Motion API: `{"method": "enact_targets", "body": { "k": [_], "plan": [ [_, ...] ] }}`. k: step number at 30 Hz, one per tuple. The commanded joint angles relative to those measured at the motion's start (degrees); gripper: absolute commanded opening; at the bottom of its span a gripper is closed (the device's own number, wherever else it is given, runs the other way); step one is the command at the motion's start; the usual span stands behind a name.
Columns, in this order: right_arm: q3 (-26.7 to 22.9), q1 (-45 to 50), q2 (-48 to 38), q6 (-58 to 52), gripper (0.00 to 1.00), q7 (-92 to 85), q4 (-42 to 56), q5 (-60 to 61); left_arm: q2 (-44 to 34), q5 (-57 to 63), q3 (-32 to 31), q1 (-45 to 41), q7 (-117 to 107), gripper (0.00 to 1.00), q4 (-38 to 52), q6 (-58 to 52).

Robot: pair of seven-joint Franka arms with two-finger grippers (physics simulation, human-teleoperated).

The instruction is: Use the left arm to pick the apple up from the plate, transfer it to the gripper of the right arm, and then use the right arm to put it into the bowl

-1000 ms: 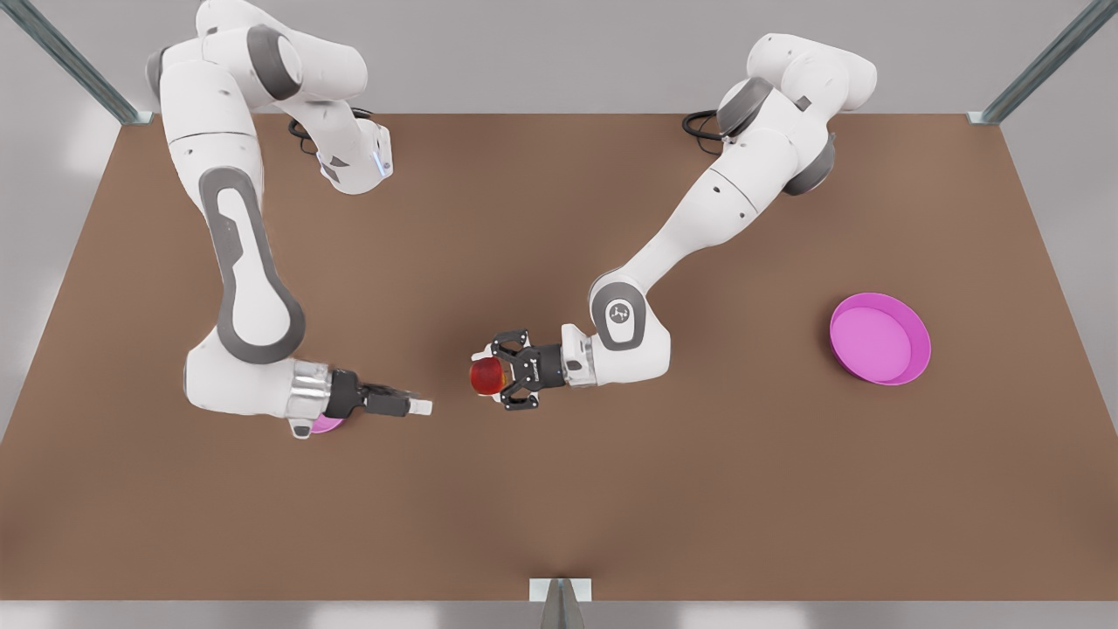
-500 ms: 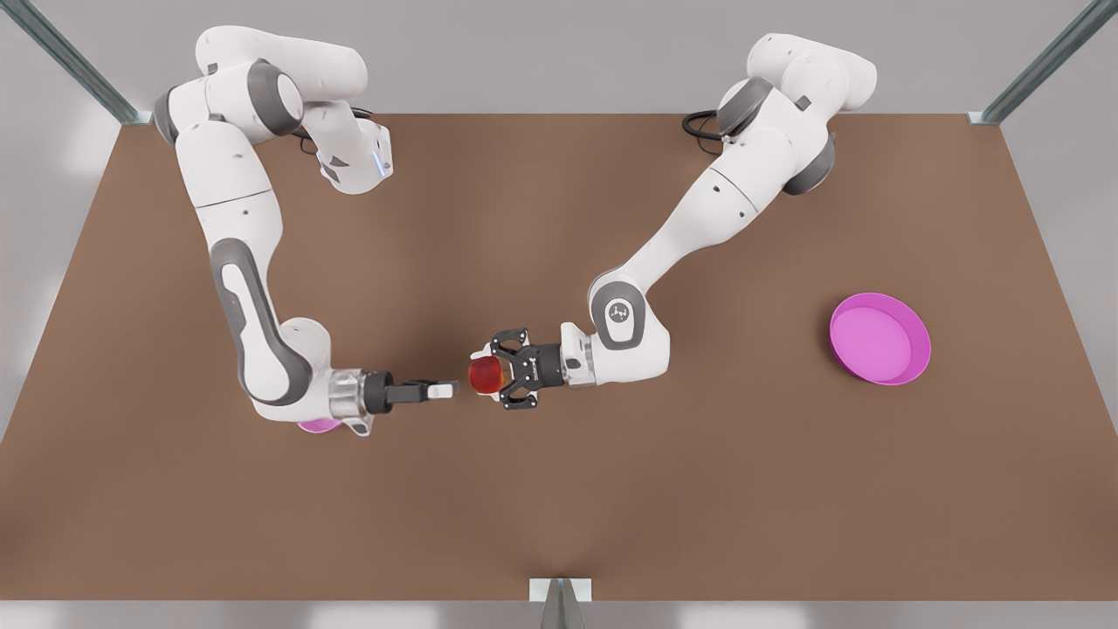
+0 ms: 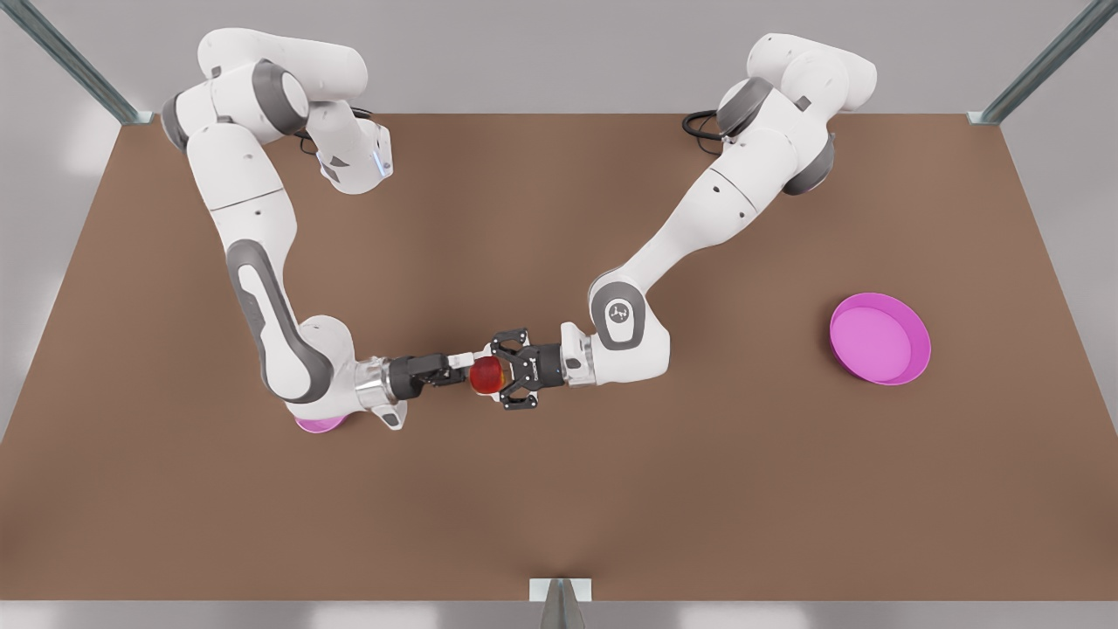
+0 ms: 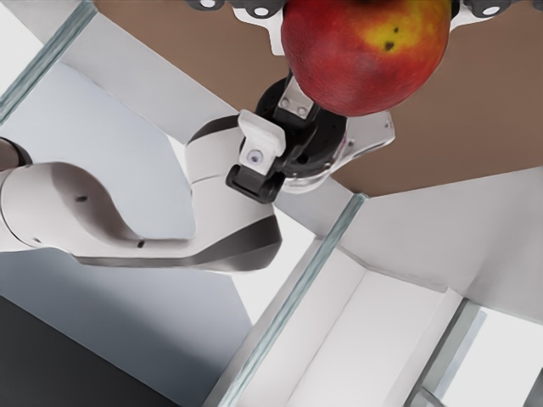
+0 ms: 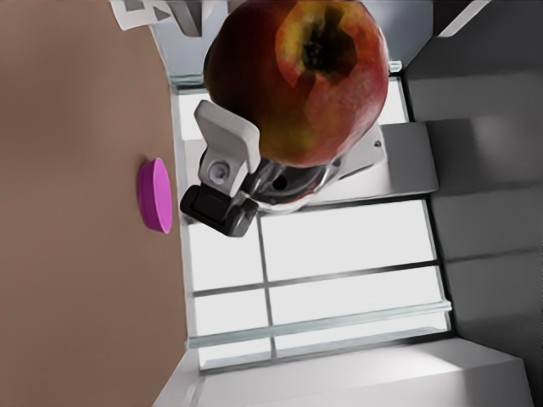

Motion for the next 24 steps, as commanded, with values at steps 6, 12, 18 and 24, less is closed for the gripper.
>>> {"method": "enact_targets", "body": {
  "k": [6,12,18,24],
  "plan": [
    [0.0,0.8,1.0,3.2,1.00,-11.9,0.4,2.4,-0.1,0.0,0.0,0.0,0.2,0.65,0.0,-0.5],
    [0.0,2.0,1.9,5.4,1.00,-11.9,1.6,3.4,-0.2,0.0,0.0,0.0,-0.2,0.65,0.0,-0.5],
    [0.0,2.7,1.9,5.4,1.00,-12.7,1.5,4.0,-0.2,0.0,0.0,0.0,-0.2,0.65,0.0,-0.5],
    [0.0,2.7,1.8,5.4,0.93,-12.6,1.6,4.0,-0.2,0.0,0.0,0.0,-0.2,0.65,0.0,-0.5]
  ]
}}
